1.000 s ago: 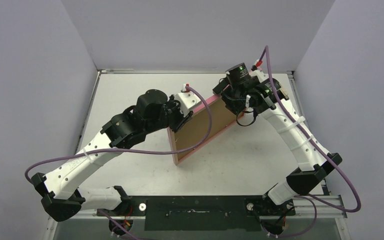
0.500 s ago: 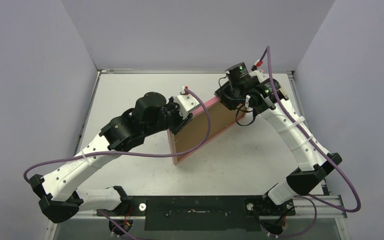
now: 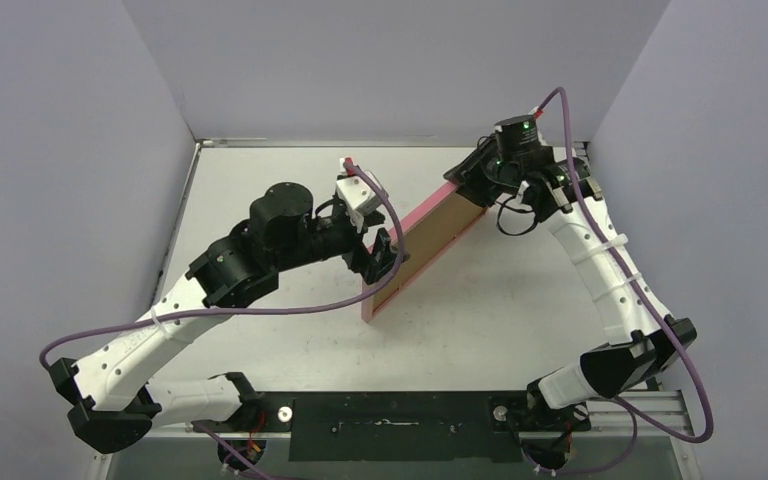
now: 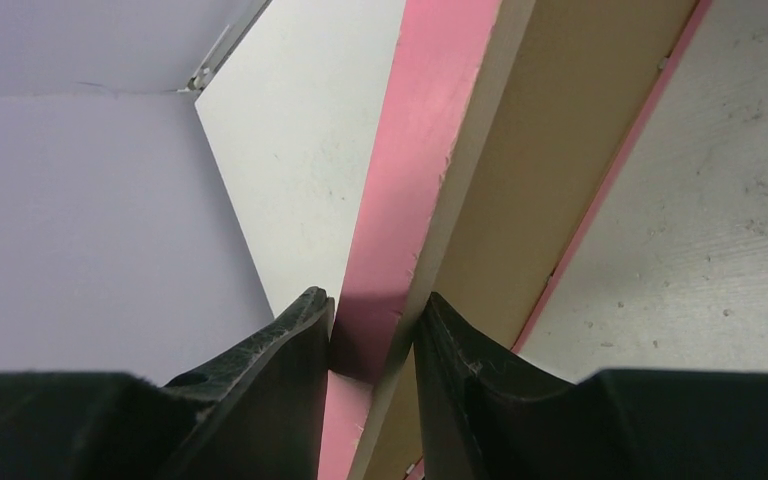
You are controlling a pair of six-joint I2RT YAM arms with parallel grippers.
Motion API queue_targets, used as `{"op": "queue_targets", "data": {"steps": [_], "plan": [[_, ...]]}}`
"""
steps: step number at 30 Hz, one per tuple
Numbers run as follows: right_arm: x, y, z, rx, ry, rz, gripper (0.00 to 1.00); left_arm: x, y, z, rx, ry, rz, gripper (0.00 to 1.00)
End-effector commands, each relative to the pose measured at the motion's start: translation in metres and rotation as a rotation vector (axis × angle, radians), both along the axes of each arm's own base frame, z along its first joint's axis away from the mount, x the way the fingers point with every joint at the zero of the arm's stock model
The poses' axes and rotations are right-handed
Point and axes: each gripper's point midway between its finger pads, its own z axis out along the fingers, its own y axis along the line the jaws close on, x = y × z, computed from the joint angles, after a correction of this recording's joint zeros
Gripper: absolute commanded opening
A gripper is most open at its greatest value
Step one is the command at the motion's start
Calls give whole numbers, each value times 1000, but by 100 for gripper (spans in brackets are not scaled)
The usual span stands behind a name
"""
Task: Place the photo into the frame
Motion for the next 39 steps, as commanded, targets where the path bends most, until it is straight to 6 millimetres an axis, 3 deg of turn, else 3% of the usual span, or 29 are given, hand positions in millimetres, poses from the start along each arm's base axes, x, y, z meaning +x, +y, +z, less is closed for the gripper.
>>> {"op": "queue_targets", "data": {"steps": [1, 5, 12, 20, 24, 31, 39], "plan": [[4, -6, 3, 16, -72, 164, 13, -11, -16, 42, -212, 13, -63, 79], [-6, -20, -6, 86, -87, 200, 15, 0, -15, 33, -201, 32, 0, 80], [-34, -56, -47, 130, -43, 164, 16, 34, -6, 2, -167, 83, 171, 81], [-41, -63, -88, 167, -66, 148, 15, 77, 12, -46, -165, 263, 279, 81], [-32, -61, -102, 218, -109, 127, 14, 94, 26, -75, -135, 352, 326, 81], [4, -59, -132, 204, -124, 132, 13, 135, 71, -136, -29, 496, 453, 81], [11, -60, -185, 140, 13, 196, 16, 180, 112, -206, 69, 672, 549, 81]]}}
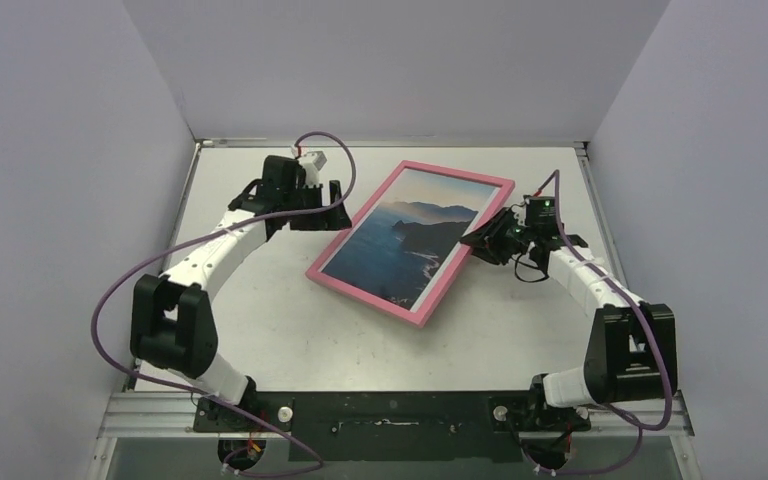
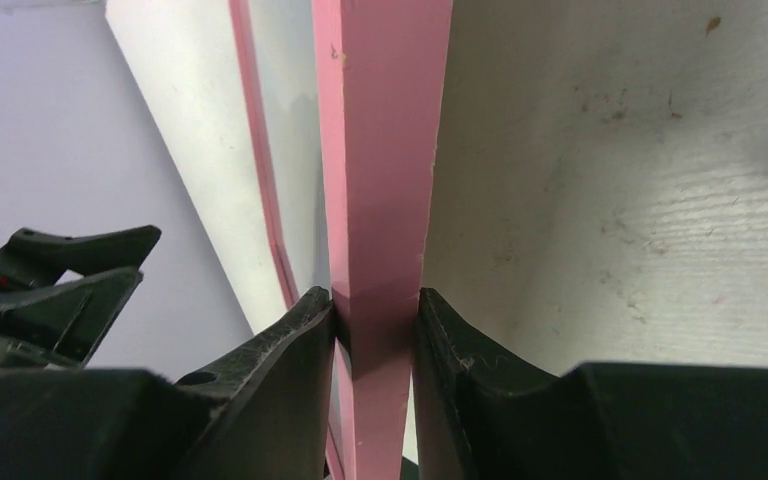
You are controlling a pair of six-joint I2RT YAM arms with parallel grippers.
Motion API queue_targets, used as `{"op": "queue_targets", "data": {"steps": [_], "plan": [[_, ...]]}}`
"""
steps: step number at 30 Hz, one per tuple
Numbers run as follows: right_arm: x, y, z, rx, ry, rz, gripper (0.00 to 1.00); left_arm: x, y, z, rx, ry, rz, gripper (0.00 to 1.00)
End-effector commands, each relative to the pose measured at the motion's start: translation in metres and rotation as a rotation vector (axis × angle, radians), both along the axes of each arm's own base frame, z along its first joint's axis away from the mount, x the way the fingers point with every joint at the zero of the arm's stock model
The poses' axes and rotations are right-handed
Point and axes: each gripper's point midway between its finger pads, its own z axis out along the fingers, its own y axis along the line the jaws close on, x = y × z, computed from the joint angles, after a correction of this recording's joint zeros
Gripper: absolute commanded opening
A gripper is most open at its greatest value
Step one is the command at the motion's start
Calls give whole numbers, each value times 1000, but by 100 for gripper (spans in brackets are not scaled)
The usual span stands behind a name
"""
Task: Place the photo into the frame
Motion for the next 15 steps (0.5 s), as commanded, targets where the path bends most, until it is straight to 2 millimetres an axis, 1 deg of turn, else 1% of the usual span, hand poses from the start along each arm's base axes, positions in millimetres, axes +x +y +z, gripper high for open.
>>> {"op": "queue_targets", "data": {"steps": [1, 4, 6, 8, 10, 12, 14, 15], "plan": [[21, -6, 1, -75, -75, 50, 17, 13, 9, -24, 38, 90, -24, 81], [22, -9, -17, -111, -26, 76, 19, 18, 15, -57, 89, 189, -12, 79], [22, -11, -28, -135, 5, 98, 20, 20, 17, -71, 105, 217, 6, 77], [21, -14, -39, -161, 39, 117, 21, 25, 23, -82, 135, 223, 49, 77], [21, -18, -51, -188, 77, 126, 22, 30, 30, -89, 173, 215, 81, 77], [22, -23, -62, -205, 110, 127, 22, 36, 36, -92, 209, 192, 90, 77], [25, -26, -69, -222, 118, 134, 22, 40, 37, -89, 226, 159, 65, 77], [27, -24, -71, -217, 115, 152, 23, 42, 35, -86, 228, 142, 42, 77]]}}
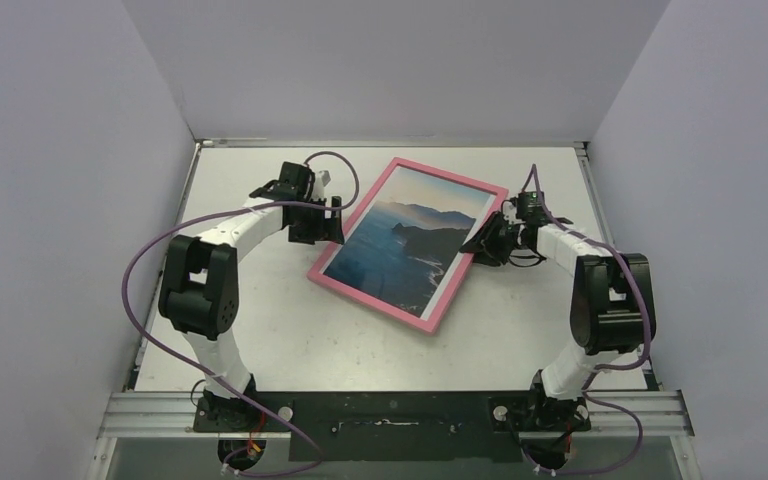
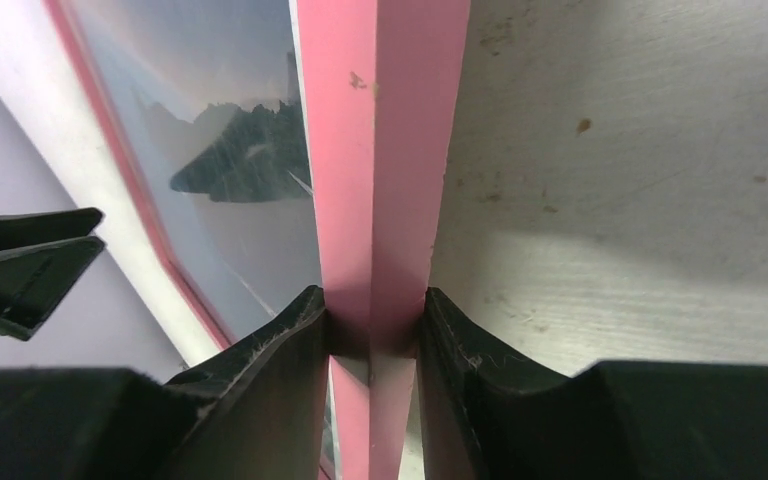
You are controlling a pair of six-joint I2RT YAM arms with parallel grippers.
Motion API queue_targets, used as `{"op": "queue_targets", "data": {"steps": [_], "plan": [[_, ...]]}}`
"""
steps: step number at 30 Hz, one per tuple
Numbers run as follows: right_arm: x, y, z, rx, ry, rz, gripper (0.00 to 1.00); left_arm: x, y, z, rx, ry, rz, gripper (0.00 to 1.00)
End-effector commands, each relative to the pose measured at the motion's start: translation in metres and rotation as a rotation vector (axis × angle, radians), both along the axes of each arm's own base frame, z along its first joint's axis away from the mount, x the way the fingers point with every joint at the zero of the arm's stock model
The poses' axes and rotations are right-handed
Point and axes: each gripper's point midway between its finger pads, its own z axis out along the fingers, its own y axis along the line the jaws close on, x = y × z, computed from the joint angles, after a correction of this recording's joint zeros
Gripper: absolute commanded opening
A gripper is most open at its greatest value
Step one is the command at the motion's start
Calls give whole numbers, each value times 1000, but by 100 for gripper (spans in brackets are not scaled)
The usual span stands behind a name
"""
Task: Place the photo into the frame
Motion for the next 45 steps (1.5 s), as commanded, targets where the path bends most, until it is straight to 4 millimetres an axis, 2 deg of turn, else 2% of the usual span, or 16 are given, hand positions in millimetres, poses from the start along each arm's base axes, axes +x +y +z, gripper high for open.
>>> {"op": "queue_targets", "data": {"steps": [1, 4, 8, 13, 20, 23, 26, 29, 32, 35, 39, 45], "plan": [[11, -11, -9, -86, -21, 52, 24, 27, 1, 27, 29, -140, -58, 78], [15, -16, -18, -123, -11, 61, 24, 34, -4, 39, 10, -184, -91, 79], [21, -22, -23, -154, 10, 49, 27, 44, -1, 37, 8, -180, -75, 80], [19, -27, -29, -191, 63, 40, 40, 60, -5, 33, -18, -159, -88, 81], [18, -34, -30, -215, 95, 6, 51, 76, -19, 4, -48, -62, -132, 80], [19, -34, -23, -203, 90, -17, 62, 78, -19, -5, -38, -48, -132, 80], [17, -33, -23, -201, 96, -20, 66, 77, -14, -15, -16, -24, -118, 80], [16, -29, -31, -186, 111, -14, 65, 76, -1, -26, 16, 35, -27, 77], [16, -23, -37, -163, 120, -11, 60, 69, -4, -30, -28, 81, -15, 67], [20, -17, -37, -143, 104, -19, 49, 58, -10, -28, -76, 99, -23, 58], [32, -8, -34, -114, 63, -18, 40, 35, -17, -28, -136, 140, -28, 47], [55, 8, -29, -131, -15, 65, 36, -2, -22, -26, -208, 193, -14, 35]]}}
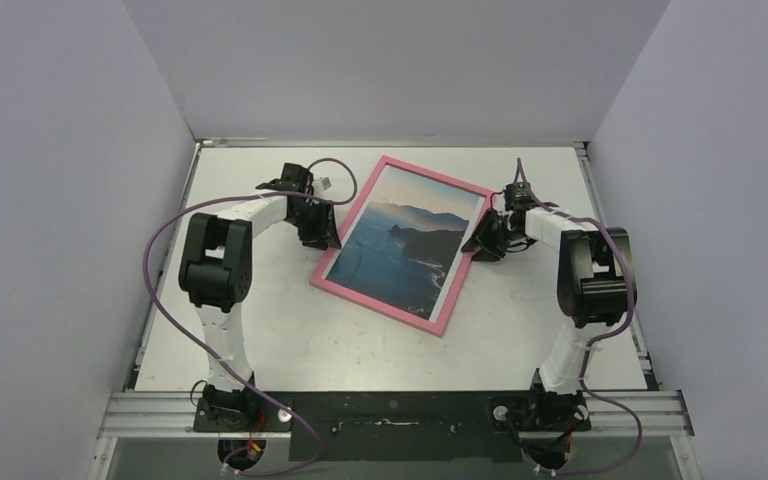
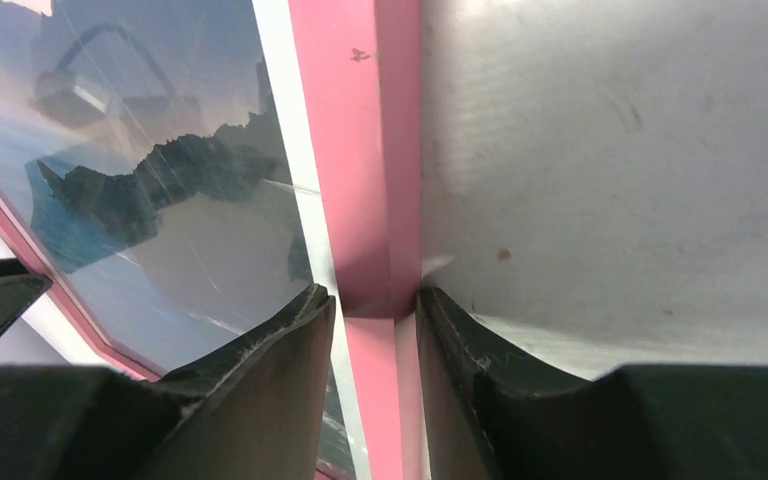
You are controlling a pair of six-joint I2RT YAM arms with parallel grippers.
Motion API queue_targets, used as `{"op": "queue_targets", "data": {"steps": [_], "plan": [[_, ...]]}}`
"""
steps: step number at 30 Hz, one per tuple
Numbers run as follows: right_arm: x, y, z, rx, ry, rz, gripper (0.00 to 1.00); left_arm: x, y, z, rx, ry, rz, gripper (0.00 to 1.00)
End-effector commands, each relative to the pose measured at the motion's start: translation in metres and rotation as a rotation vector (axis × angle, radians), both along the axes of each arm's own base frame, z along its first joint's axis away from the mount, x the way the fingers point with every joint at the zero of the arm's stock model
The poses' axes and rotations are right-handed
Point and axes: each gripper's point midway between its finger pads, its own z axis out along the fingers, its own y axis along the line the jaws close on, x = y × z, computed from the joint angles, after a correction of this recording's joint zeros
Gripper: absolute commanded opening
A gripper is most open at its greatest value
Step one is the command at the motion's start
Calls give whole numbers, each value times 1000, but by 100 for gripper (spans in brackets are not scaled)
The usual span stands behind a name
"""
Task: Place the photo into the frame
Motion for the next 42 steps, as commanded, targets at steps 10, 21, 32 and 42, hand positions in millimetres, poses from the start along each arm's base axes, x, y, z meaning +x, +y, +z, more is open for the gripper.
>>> {"op": "queue_targets", "data": {"steps": [10, 21, 32, 42], "plan": [[67, 36, 10, 15, -191, 169, 35, -88, -5, 21, -59, 67, 37, 32], [73, 25, 19, -68, -164, 156, 56, -75, 24, 33, 58, -17, 208, 40], [80, -14, 92, -166, -299, 0, 76, -42, 83, 87, 272, -160, 365, 65], [11, -94, 201, -524, -477, -246, 83, -52, 99, 207, 237, -479, 398, 97]]}}
